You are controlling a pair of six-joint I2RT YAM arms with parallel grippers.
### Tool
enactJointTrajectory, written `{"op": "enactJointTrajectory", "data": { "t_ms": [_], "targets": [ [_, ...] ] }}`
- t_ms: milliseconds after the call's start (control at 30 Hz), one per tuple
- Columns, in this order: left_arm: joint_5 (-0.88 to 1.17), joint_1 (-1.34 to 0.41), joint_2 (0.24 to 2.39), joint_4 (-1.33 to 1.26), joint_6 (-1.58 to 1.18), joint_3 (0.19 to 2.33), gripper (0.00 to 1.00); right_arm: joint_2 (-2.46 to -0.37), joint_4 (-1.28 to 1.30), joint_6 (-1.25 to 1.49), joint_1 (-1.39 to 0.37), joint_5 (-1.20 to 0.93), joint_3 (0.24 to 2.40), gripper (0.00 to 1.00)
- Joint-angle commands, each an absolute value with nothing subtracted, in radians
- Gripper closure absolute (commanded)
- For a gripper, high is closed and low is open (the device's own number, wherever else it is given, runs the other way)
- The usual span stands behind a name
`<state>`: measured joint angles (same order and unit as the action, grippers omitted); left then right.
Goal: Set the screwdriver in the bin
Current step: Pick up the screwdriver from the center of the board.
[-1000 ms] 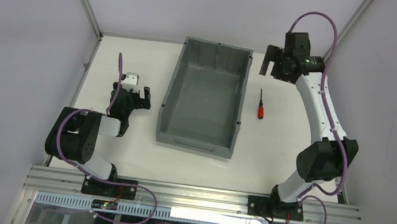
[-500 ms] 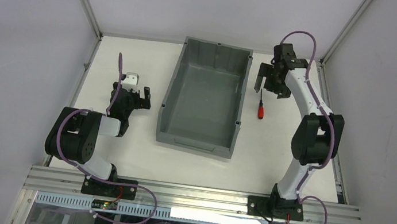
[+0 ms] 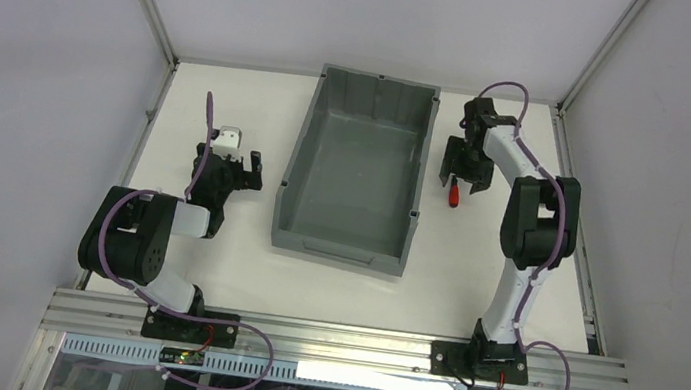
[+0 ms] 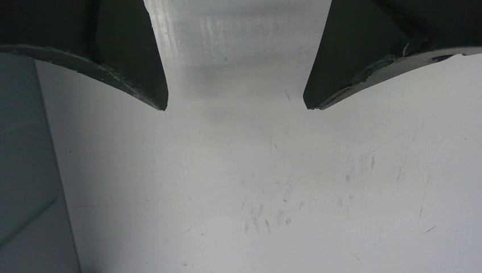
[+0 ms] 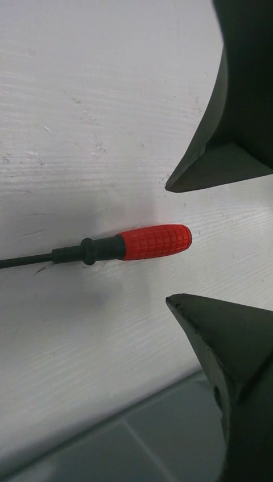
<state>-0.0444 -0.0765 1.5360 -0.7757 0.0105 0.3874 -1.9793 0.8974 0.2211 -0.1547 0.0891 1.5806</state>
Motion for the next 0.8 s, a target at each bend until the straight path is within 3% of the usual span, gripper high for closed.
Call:
{"op": "enactJointTrajectory", "data": {
  "t_ms": [0, 233, 500, 767],
  "targets": [
    [-0.029, -0.066, 1.505, -0.804, 0.003, 0.383, 0.01, -2.003, 0.867, 0.23, -0.148, 0.096, 1.568, 0.33],
    [-0.028, -0.066, 1.505, -0.804, 0.002, 0.383, 0.01, -2.039, 0.85, 0.223, -0.149, 0.099, 1.546, 0.44],
    [-0.029, -0.066, 1.504, -0.804, 0.003, 0.383, 0.01, -2.063, 0.845, 0.224, -0.149, 0.102, 1.55, 0.66],
    [-0.029, -0.066, 1.505, -0.804, 0.002, 0.383, 0.01, -2.065, 0.841, 0.217, -0.149, 0.11, 1.545, 0.79]
  ]
}}
